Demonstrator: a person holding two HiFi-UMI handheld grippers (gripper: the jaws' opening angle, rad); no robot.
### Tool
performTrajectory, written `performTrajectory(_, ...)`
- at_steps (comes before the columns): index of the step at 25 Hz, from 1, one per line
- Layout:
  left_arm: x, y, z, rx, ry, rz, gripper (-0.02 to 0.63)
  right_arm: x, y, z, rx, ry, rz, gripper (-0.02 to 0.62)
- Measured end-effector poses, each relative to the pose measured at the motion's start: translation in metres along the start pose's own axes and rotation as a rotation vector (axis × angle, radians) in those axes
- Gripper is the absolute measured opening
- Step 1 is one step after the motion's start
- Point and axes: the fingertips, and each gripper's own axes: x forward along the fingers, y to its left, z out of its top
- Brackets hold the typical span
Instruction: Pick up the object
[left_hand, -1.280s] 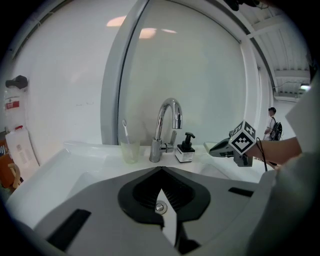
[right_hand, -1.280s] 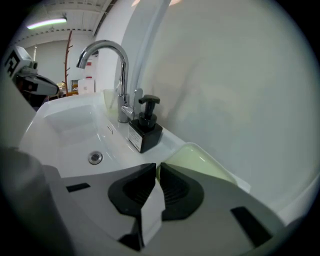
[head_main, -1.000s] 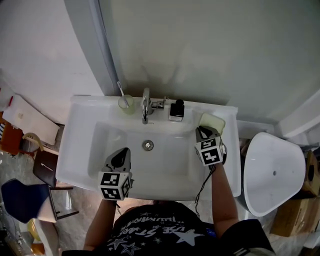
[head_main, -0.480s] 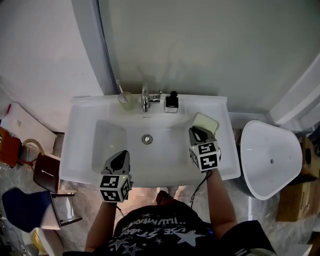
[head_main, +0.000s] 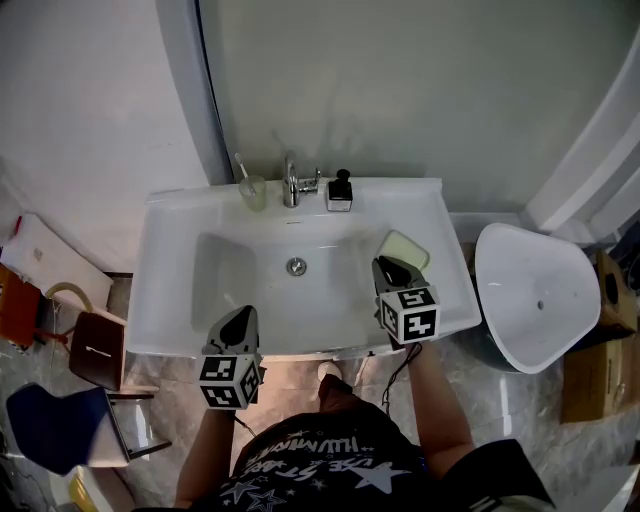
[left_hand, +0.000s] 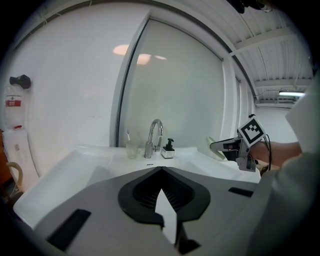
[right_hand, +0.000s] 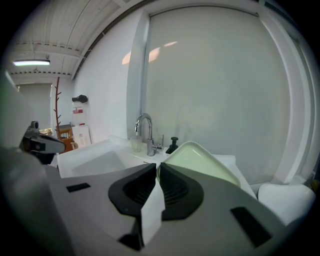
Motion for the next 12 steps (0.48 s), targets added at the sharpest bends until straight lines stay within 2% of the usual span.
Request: performTrajectory(12,-0.076,-0.014,-0.044,-0.006,0.016,-0.051,0.015,-0.078,0.058,-0.049,0.010,0.029,-0.019,0.037)
